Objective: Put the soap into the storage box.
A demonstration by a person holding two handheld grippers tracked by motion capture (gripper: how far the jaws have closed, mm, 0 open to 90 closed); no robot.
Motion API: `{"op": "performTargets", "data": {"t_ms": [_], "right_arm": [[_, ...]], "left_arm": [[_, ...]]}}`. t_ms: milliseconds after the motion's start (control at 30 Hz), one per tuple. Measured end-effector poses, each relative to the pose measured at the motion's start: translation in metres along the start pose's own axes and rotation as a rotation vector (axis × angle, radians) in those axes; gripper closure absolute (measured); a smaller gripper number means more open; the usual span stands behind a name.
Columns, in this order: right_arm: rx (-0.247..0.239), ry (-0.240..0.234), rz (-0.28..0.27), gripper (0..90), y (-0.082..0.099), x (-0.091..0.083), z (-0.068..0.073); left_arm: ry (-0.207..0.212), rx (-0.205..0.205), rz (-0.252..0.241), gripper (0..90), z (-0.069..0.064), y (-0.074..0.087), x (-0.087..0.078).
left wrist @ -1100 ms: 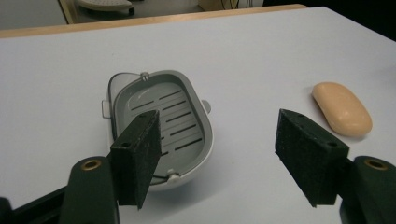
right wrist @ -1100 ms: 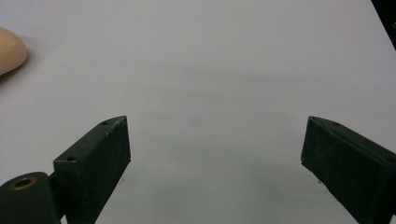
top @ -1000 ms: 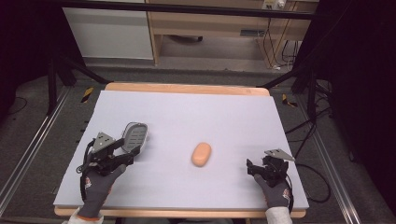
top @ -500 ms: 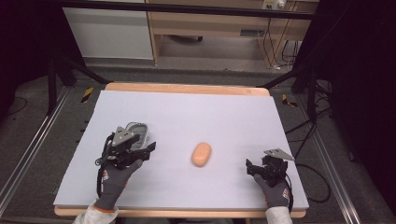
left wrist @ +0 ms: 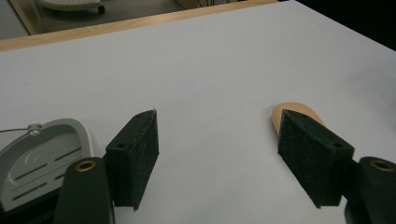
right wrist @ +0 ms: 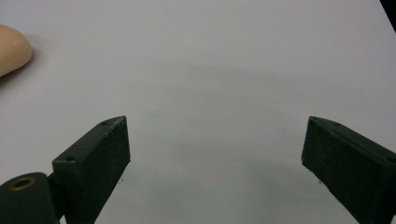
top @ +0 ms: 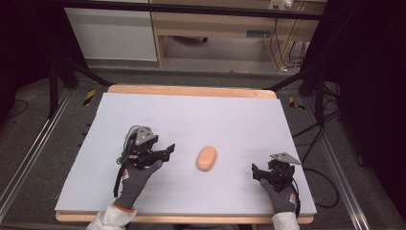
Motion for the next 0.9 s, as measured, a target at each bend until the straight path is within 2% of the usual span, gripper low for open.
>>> {"op": "performTargets", "data": {"t_ms": [233, 600, 900], "right_arm": [[-0.001, 0.002, 0.002, 7.9, 0.0, 0.0, 0.001], [-0.007, 0.008, 0.002, 7.6, -0.001, 0.001, 0.001], [-0.005, 0.005, 0.004, 7.7, -0.001, 0.001, 0.001]], "left_arm": [[0.011, 0.021, 0.006, 28.6, -0.009, -0.004, 0.006], [0.042, 0.041, 0.023, 28.5, -0.033, -0.006, 0.026], [0.054, 0.06, 0.029, 28.6, -0.045, -0.009, 0.033]]}}
Point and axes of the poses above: each handheld gripper's, and its own axes: x roughly forward along the jaws, y roughly out of its underside, z roughly to its left, the point moved 5 cm from there along x, roughly forward along the jaws, and after that the axes turned 1 degree about x, right-handed, at the moved point
